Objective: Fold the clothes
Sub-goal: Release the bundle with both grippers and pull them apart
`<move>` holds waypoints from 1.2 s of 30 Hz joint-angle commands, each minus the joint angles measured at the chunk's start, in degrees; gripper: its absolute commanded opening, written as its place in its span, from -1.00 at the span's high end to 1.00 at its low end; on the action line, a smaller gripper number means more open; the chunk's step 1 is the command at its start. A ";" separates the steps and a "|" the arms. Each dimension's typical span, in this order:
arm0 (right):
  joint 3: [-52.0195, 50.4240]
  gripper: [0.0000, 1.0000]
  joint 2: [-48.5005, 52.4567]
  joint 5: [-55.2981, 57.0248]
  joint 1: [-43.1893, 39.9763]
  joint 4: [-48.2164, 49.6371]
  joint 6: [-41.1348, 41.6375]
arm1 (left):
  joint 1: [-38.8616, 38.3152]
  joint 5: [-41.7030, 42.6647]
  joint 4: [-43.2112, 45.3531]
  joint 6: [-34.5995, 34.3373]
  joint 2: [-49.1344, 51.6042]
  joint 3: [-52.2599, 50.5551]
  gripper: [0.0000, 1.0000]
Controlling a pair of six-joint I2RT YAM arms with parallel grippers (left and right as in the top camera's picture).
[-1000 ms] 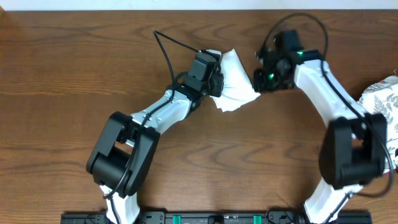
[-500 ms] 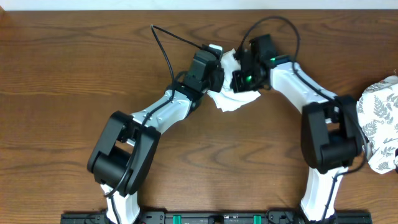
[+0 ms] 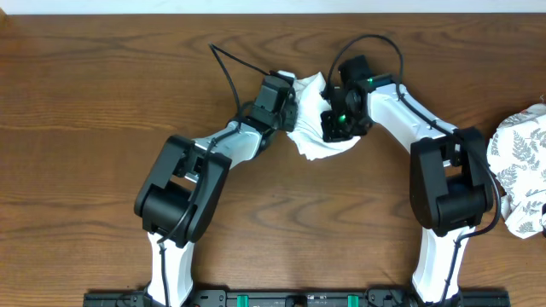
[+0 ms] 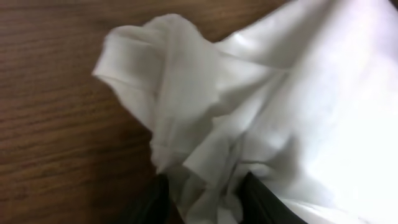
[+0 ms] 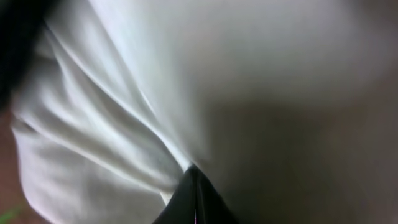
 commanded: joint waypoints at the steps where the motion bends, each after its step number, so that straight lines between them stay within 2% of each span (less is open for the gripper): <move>1: -1.62 0.97 0.81 6.62 0.37 -3.61 -2.56 | 3.15 -3.39 -0.37 1.16 1.27 0.72 0.22; 9: -1.62 0.97 -0.61 6.82 0.37 -4.00 -2.91 | 5.57 -3.37 -0.44 1.20 -2.23 3.52 0.20; 12: -1.62 0.97 -2.80 6.73 0.37 -2.99 -4.11 | 5.66 -3.28 -1.36 1.18 -6.88 3.61 0.07; 18: -1.62 0.97 -9.38 6.12 0.31 0.72 -3.89 | 4.90 -2.67 -12.46 1.09 -17.49 3.58 -0.10; 21: -1.62 0.94 -11.91 6.40 -0.28 2.19 -1.05 | 4.98 -1.36 -21.11 -4.92 -20.15 3.58 -0.26; 22: -1.60 0.77 -12.41 6.47 -0.76 2.56 0.42 | 5.03 0.26 -23.34 -7.17 -20.22 3.58 -0.32; 23: -1.62 0.31 -12.74 6.64 -1.38 2.89 2.60 | 5.01 2.69 -25.86 -9.44 -20.13 3.56 -0.37; 25: -1.62 -0.31 -12.76 6.36 -2.71 3.98 6.03 | 5.01 7.28 -29.57 -12.94 -19.43 3.41 -0.44; 27: -1.62 -0.60 -12.48 4.39 -3.89 5.77 6.47 | 5.01 10.84 -31.74 -15.80 -18.53 3.37 -0.53; 28: -1.62 -0.72 -12.33 3.17 -4.42 6.91 5.97 | 5.01 12.31 -32.35 -17.44 -17.99 3.37 -0.57; 31: -1.62 -0.91 -12.13 0.15 -5.42 10.27 2.08 | 5.01 14.29 -32.41 -21.46 -16.79 3.32 -0.64; 36: -1.62 -0.96 -11.63 -0.31 -5.57 16.35 -3.13 | 5.01 14.93 -32.48 -25.99 -16.63 3.30 -0.70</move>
